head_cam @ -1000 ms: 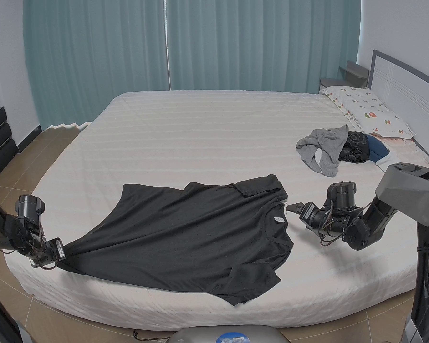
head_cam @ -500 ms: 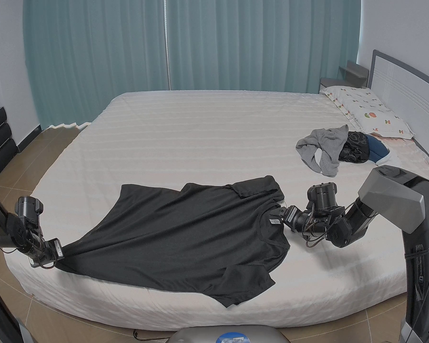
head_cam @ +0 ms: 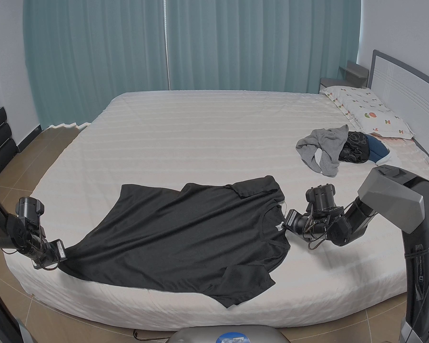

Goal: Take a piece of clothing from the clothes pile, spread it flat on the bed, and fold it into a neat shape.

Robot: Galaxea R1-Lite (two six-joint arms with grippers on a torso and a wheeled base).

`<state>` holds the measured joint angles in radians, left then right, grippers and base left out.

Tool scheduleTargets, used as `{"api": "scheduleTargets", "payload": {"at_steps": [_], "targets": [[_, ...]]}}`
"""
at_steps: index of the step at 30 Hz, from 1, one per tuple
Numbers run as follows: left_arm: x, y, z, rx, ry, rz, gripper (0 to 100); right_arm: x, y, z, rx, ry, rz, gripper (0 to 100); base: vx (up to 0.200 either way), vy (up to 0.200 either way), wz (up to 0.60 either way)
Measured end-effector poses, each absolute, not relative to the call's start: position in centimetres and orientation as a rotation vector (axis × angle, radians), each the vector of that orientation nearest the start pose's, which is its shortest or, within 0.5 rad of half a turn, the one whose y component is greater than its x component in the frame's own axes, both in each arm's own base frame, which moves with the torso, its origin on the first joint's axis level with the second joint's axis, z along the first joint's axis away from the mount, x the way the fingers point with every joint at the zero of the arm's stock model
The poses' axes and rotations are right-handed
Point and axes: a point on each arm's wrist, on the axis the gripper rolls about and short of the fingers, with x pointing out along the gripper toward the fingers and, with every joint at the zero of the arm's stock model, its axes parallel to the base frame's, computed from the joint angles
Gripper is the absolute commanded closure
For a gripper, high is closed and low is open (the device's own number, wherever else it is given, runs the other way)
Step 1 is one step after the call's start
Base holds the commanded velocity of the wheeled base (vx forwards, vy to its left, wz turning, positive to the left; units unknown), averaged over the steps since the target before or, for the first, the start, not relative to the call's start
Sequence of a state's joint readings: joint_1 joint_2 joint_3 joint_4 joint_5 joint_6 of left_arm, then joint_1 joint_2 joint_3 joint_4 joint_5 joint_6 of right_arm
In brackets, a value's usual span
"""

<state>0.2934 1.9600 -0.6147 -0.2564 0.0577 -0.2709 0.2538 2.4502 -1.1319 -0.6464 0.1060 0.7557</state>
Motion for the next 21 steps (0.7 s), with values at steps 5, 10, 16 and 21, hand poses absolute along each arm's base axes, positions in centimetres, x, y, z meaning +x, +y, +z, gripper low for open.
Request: {"api": "scheduleTargets", "payload": {"at_steps": [5, 10, 16, 21], "targets": [[26.0, 7.2, 3.2, -0.356, 1.058, 0.436, 100, 41.3, 8.5, -0.7, 0.667, 0.732, 0.038, 100, 0.0, 0.0, 0.0], [25.7, 5.7, 2.9, -0.338, 1.099, 0.389, 100, 41.3, 5.5, 1.1, 0.633, 0.682, 0.008, 100, 0.0, 0.0, 0.0], [25.1, 3.7, 3.2, -0.339, 1.155, 0.324, 100, 41.3, 2.8, 3.1, 0.593, 0.664, -0.03, 100, 0.0, 0.0, 0.0], [25.1, 1.6, 3.8, -0.351, 1.148, 0.282, 100, 41.8, 1.1, 4.6, 0.558, 0.638, -0.043, 100, 0.0, 0.0, 0.0]]}}
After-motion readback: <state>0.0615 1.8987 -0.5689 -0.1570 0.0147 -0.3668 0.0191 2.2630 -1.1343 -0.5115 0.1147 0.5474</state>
